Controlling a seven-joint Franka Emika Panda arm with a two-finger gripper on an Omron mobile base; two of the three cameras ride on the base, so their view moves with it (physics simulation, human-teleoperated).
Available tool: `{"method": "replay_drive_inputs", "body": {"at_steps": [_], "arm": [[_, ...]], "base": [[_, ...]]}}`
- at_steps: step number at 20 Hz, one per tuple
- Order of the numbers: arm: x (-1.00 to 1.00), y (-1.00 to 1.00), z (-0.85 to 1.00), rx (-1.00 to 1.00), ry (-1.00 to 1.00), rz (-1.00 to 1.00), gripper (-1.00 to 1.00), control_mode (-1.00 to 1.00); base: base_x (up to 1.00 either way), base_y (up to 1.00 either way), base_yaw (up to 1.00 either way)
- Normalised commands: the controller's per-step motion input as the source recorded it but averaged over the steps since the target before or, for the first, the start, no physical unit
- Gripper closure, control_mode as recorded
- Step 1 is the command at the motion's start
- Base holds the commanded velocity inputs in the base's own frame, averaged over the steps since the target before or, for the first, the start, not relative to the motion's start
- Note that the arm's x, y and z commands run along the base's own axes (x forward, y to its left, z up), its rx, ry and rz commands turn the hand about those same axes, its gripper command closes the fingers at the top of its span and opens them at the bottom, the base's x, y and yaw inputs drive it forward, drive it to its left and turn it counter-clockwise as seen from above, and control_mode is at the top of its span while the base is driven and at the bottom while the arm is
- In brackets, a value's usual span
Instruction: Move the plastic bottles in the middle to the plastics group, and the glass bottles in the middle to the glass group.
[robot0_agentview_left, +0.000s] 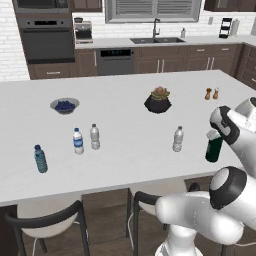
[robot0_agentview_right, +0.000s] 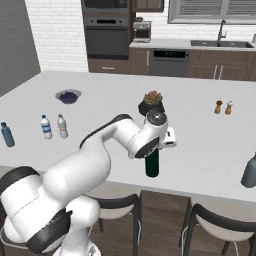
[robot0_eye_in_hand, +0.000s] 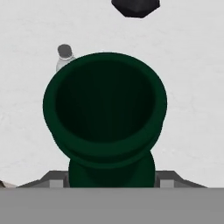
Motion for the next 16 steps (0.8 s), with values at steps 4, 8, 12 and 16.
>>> {"method": "replay_drive_inputs", "body": {"at_steps": [4, 8, 12, 16], "arm": [[0.0, -0.67, 0.24, 0.0, 0.0, 0.0, 1.0, -1.0], [0.11, -0.4, 0.02, -0.08, 0.01, 0.03, 1.0, -1.0], [0.21, -0.11, 0.0, -0.17, 0.0, 0.06, 1.0, -1.0], [0.01, -0.17, 0.0, -0.11, 0.0, 0.0, 1.0, -1.0]], "base": [[0.0, 0.0, 0.0], [0.0, 0.0, 0.0], [0.0, 0.0, 0.0], [0.0, 0.0, 0.0]]}}
